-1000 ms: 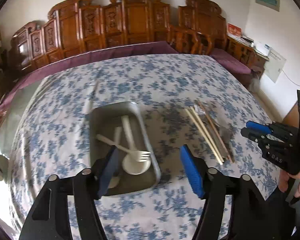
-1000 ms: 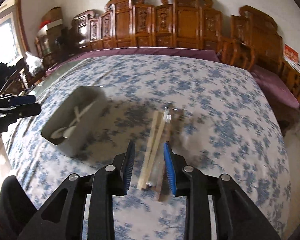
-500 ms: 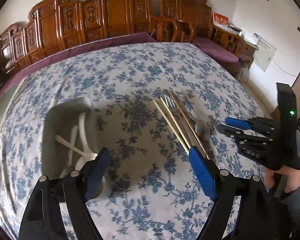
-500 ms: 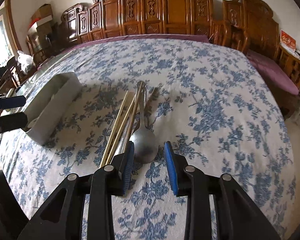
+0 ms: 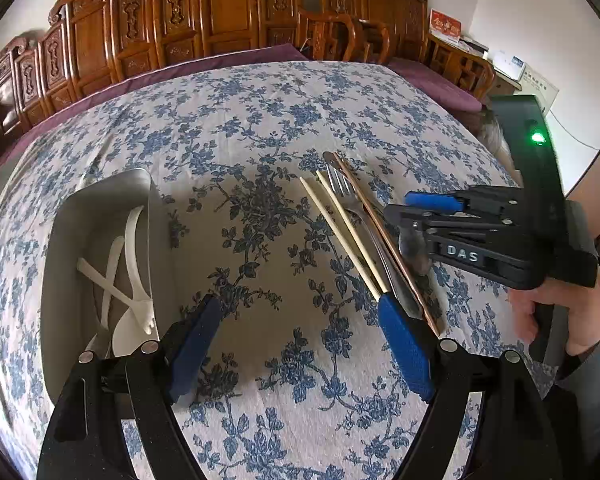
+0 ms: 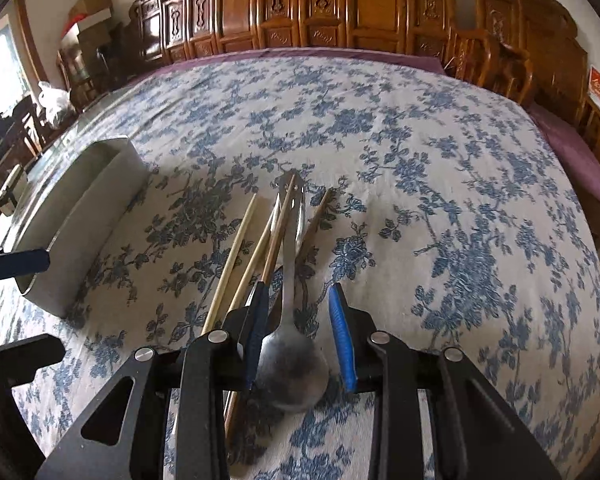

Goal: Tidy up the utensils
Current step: 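Move the right gripper back to the pile and grasp the smiley-handled metal spoon, then grasp a light wooden chopstick with the left gripper while the right gripper holds the smiley spoon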

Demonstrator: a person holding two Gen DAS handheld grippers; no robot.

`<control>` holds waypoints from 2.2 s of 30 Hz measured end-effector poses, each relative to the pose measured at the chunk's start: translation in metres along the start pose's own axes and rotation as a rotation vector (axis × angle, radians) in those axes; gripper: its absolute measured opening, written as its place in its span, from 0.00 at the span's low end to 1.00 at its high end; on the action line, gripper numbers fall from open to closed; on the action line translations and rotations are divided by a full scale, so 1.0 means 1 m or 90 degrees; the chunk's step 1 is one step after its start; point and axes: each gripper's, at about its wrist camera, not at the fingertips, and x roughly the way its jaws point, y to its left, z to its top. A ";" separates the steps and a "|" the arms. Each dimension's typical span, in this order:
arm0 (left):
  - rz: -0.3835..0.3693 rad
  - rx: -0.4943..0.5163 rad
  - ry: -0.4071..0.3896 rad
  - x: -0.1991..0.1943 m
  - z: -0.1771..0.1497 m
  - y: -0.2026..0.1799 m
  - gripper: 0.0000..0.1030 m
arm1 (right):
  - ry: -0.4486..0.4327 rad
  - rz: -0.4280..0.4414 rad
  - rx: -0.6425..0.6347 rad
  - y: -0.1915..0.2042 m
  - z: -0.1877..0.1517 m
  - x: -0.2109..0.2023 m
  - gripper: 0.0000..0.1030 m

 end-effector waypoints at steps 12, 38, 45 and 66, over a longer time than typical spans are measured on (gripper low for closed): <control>-0.003 -0.009 0.019 0.023 0.000 -0.006 0.75 | 0.039 0.009 0.000 -0.002 0.001 0.017 0.10; 0.053 0.025 0.069 0.094 0.028 -0.026 0.47 | -0.027 -0.033 0.071 -0.055 -0.012 -0.020 0.07; 0.056 0.011 0.070 0.094 0.032 -0.018 0.10 | -0.012 -0.100 0.074 -0.064 -0.010 -0.011 0.07; 0.027 -0.005 0.012 0.020 0.035 0.000 0.04 | -0.050 -0.045 0.027 0.008 -0.002 -0.059 0.07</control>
